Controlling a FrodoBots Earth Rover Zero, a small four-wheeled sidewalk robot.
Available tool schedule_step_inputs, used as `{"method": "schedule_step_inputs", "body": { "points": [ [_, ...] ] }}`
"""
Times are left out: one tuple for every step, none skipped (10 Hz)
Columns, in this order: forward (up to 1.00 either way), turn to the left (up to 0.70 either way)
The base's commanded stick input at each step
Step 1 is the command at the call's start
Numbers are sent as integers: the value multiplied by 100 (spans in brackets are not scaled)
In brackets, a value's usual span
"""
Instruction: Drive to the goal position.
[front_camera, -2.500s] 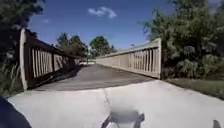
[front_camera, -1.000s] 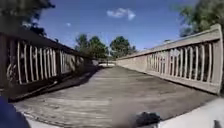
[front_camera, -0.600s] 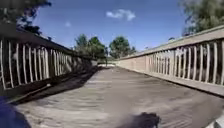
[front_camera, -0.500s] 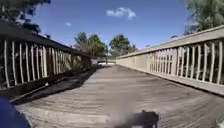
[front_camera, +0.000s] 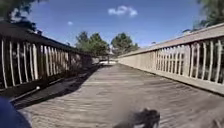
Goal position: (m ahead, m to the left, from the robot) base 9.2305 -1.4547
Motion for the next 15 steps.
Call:
{"method": "schedule_step_inputs", "body": {
  "points": [
    [70,0],
    [70,0],
    [70,0],
    [70,0],
    [70,0],
    [70,0],
    [70,0],
    [70,0],
    [70,0],
    [70,0],
    [70,0],
    [70,0],
    [70,0],
    [70,0],
    [70,0]
  ]
}}
